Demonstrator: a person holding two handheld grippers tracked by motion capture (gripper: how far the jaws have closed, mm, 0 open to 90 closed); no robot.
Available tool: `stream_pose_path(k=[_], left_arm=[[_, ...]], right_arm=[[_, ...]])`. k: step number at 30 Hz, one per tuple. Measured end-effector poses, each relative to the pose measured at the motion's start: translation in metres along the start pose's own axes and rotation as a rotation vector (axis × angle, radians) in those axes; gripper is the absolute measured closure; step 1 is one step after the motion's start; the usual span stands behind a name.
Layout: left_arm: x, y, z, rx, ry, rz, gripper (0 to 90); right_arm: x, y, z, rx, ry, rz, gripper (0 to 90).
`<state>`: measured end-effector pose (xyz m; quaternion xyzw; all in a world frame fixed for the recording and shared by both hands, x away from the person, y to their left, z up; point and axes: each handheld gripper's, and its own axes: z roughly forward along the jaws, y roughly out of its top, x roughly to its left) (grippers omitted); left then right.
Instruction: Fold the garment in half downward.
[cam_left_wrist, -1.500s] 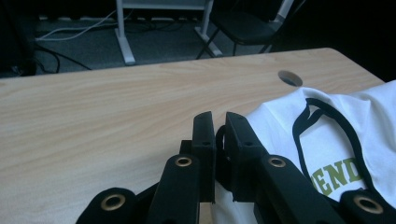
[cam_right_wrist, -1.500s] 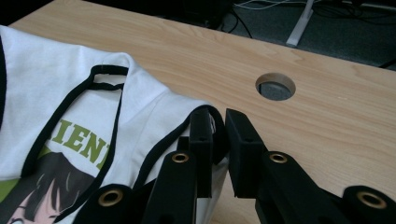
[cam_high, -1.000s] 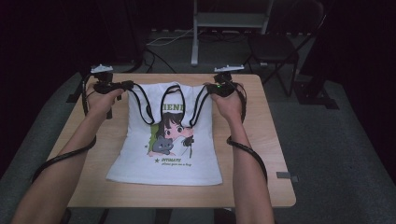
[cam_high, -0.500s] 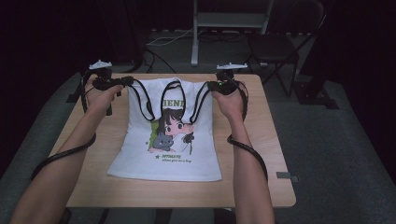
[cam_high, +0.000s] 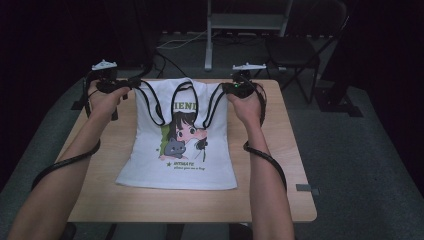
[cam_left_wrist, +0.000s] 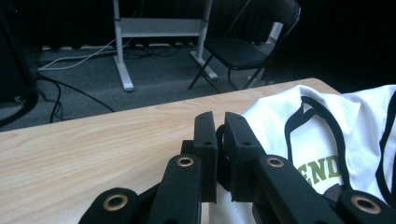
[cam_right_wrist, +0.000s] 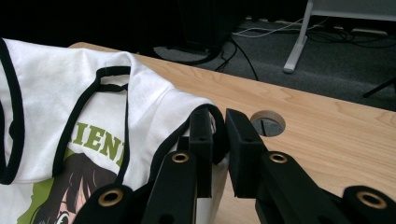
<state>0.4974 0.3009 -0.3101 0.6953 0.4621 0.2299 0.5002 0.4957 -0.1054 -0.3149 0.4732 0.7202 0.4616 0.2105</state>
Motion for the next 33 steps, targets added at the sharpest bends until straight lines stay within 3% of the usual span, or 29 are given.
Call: stream_pose_path(k=[14, 33], left_arm=[[-0.002, 0.004, -0.001, -0.007, -0.003, 0.008, 83.9], [0.004, -0.017, 0.003, 0.028, 0.012, 0.009, 83.9]], right_arm=[[-0.002, 0.003, -0.005, -0.014, 0.003, 0.008, 81.7], [-0.003, -0.015, 0.003, 0.011, 0.02, 0.007, 81.5]])
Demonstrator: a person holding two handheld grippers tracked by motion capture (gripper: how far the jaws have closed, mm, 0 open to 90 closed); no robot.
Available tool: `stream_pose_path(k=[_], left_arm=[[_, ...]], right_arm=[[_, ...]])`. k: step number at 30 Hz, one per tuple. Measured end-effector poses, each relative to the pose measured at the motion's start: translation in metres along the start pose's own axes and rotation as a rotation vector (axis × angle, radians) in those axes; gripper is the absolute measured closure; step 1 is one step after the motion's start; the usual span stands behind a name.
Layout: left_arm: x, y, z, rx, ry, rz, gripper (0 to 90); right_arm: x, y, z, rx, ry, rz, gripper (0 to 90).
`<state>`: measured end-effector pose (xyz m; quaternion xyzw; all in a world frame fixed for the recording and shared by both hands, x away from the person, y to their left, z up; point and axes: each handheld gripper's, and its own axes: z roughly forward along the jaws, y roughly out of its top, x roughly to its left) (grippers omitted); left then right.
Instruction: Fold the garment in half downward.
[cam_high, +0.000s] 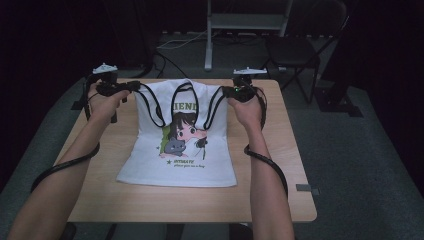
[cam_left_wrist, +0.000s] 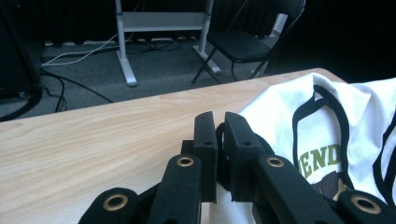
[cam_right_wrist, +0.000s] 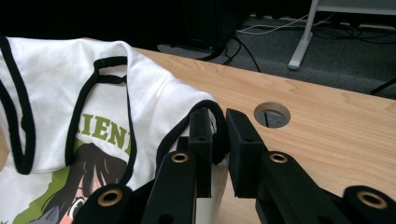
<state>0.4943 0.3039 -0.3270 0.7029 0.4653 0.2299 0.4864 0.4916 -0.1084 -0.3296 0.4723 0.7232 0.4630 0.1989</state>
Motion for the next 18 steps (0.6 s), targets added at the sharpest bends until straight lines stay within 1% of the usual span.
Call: stream_pose_path(k=[3, 7, 9, 11, 15, 18], left_arm=[[0.003, -0.006, 0.001, 0.007, 0.004, -0.005, 83.9], [0.004, -0.013, 0.002, 0.01, 0.005, -0.014, 83.9], [0.005, -0.018, 0.002, 0.02, 0.005, -0.008, 83.9], [0.005, -0.019, 0.002, 0.023, 0.006, -0.006, 83.9], [0.005, -0.025, 0.001, 0.021, 0.006, -0.012, 83.9], [0.005, -0.028, 0.0, 0.024, 0.006, -0.006, 83.9]], right_arm=[[0.0, -0.003, 0.0, 0.007, -0.001, -0.01, 81.5], [-0.001, -0.007, 0.001, 0.011, 0.0, -0.008, 81.6], [-0.001, -0.01, 0.001, 0.016, 0.002, -0.009, 81.5], [-0.001, -0.014, 0.002, 0.022, 0.004, -0.009, 81.5], [-0.001, -0.021, 0.003, 0.031, 0.005, -0.014, 80.9], [-0.001, -0.025, 0.004, 0.038, 0.006, -0.017, 81.0]])
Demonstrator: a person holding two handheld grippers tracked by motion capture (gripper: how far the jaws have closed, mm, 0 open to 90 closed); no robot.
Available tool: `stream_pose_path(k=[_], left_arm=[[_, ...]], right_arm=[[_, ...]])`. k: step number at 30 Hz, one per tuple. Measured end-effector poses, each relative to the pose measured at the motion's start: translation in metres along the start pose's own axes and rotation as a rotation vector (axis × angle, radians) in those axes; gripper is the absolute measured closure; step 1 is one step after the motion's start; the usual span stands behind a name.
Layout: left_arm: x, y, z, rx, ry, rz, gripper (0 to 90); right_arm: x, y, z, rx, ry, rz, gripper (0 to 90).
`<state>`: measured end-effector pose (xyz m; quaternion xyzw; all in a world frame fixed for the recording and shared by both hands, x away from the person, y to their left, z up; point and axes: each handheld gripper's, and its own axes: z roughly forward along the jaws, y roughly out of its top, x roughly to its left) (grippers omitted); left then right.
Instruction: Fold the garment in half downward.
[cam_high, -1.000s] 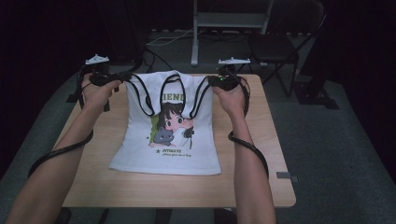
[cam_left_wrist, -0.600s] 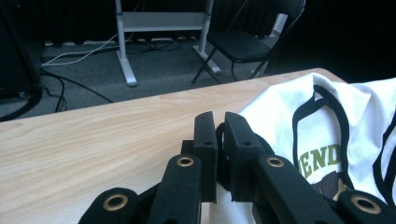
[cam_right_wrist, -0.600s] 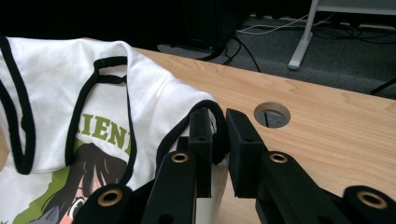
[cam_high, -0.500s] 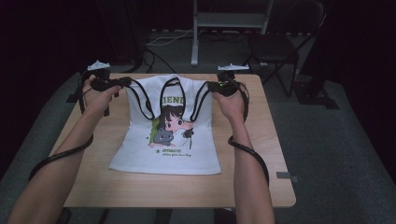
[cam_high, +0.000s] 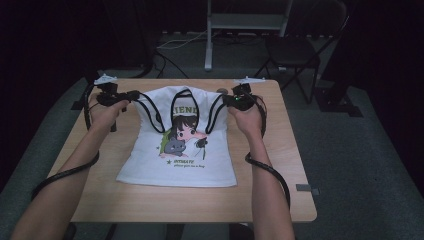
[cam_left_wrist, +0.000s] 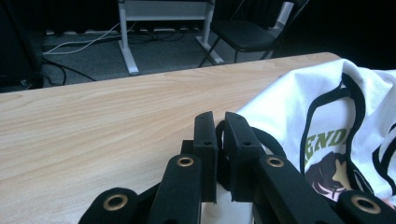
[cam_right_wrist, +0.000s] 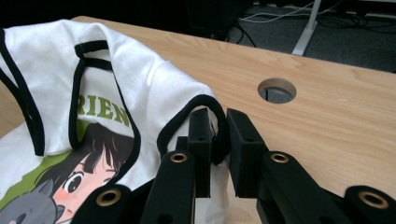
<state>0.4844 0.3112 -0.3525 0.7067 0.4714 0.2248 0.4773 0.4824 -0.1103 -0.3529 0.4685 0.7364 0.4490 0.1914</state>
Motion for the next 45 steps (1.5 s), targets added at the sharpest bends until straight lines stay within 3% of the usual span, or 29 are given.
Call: stream_pose_path(k=[20, 45], left_arm=[[0.002, -0.016, 0.001, 0.021, 0.006, 0.0, 83.8], [0.002, -0.046, 0.0, 0.06, 0.008, 0.021, 83.7]], right_arm=[[0.0, -0.015, 0.003, 0.03, -0.005, 0.002, 80.9], [0.005, -0.043, 0.009, 0.098, -0.002, -0.04, 80.7]])
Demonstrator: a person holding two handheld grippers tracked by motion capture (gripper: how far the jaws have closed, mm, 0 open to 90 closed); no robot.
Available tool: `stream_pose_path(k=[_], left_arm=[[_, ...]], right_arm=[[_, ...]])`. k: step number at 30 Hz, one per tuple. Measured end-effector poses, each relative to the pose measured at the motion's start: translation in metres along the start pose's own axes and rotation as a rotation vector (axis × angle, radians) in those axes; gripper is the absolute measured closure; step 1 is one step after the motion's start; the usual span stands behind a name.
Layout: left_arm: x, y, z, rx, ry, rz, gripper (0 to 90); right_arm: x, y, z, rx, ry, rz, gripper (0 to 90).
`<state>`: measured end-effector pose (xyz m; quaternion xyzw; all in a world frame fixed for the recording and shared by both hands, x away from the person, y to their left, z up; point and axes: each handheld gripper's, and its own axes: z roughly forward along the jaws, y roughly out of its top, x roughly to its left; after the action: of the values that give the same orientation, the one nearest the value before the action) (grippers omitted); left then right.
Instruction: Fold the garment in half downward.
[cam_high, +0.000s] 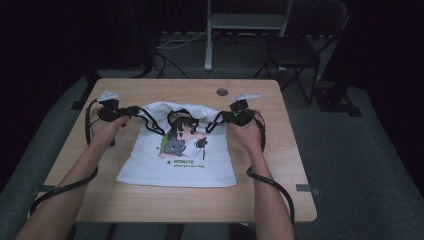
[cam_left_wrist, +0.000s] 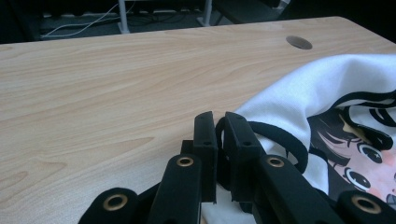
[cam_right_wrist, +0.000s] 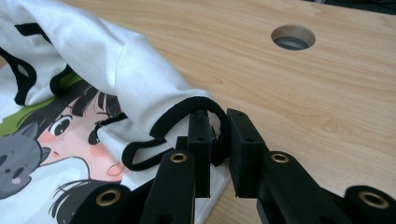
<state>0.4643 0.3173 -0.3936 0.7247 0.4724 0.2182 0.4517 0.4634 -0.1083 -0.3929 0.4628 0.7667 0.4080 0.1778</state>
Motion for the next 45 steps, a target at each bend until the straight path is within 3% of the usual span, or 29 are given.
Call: stream_pose_path(k=[10, 23, 35, 37, 45], left_arm=[[-0.003, -0.014, -0.002, 0.02, 0.006, 0.041, 83.6], [-0.012, -0.024, -0.007, 0.026, 0.002, 0.106, 83.6], [-0.018, -0.031, -0.015, 0.021, -0.005, 0.148, 83.6], [-0.019, -0.033, -0.018, 0.024, -0.002, 0.171, 83.6], [-0.02, -0.039, -0.02, 0.031, -0.005, 0.174, 83.6]], right_arm=[[0.005, -0.016, 0.003, 0.032, -0.002, -0.031, 80.6], [0.013, -0.024, -0.002, 0.035, -0.006, -0.082, 80.0], [0.016, -0.032, -0.004, 0.032, -0.002, -0.095, 80.0], [0.017, -0.033, -0.006, 0.029, -0.002, -0.099, 80.1], [0.019, -0.033, -0.011, 0.02, 0.0, -0.108, 80.1]])
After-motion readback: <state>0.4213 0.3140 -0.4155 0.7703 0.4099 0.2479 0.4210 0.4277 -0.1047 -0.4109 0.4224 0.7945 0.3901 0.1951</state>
